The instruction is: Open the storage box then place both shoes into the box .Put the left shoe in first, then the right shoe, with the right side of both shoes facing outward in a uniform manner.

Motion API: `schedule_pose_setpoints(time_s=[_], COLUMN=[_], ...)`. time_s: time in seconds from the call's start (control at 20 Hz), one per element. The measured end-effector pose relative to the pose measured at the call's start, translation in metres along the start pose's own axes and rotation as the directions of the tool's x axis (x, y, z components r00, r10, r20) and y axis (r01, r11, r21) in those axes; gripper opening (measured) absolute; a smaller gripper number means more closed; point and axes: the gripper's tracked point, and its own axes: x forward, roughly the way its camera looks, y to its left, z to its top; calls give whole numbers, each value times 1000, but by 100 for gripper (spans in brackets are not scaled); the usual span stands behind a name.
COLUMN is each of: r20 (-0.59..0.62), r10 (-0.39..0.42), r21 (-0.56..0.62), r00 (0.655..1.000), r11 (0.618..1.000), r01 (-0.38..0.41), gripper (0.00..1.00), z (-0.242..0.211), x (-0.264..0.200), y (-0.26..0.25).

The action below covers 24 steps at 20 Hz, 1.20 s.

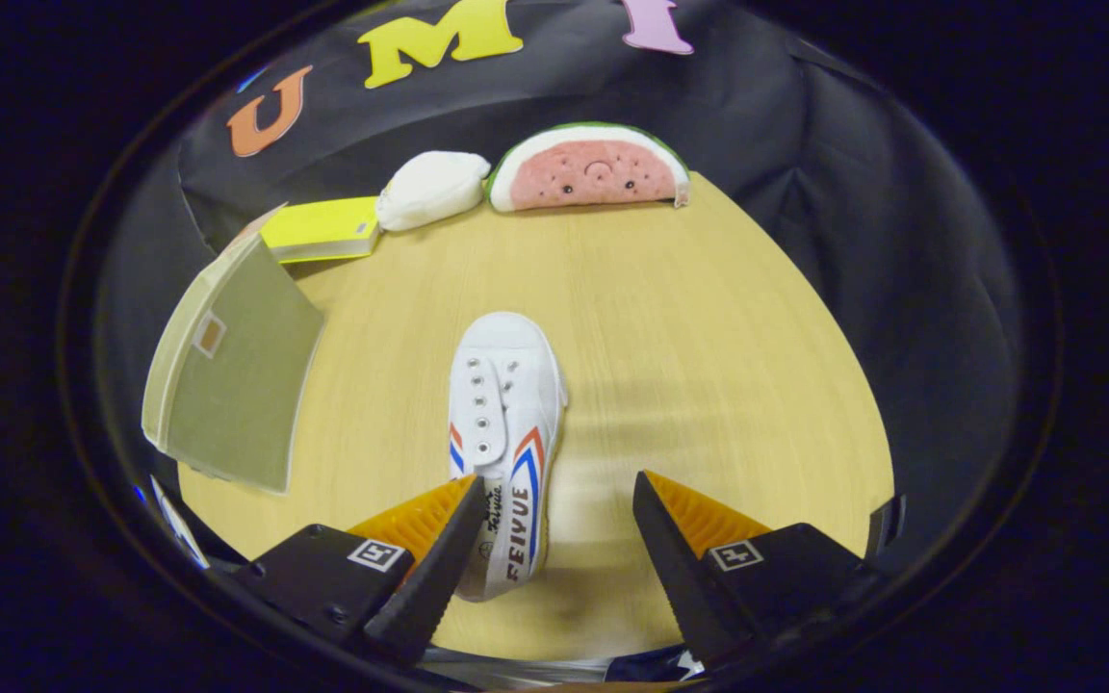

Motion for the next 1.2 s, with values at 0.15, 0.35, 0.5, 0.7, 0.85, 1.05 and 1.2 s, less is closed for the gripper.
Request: schedule_pose_setpoints(time_s=[0.15, 0.35, 0.5, 0.7, 0.85, 1.05, 1.2], r20=[-57, -120, -138, -135, -116, -81, -89], r10=[6, -21, 29, 9, 20, 52, 59], r21=[-8, -44, -60, -70, -52, -13, -30], r00=[998, 993, 990, 991, 993, 995, 994], r11=[1000, 999, 997, 997, 998, 998, 998], r01=[-7, 16, -38, -19, -26, -54, -62], gripper=[97, 94, 70, 33, 29, 12, 6], z=[-5, -3, -3, -3, -4, -5, -7], x=[17, 34, 39, 39, 38, 37, 37], y=[1, 4, 17, 21, 22, 13, 14])
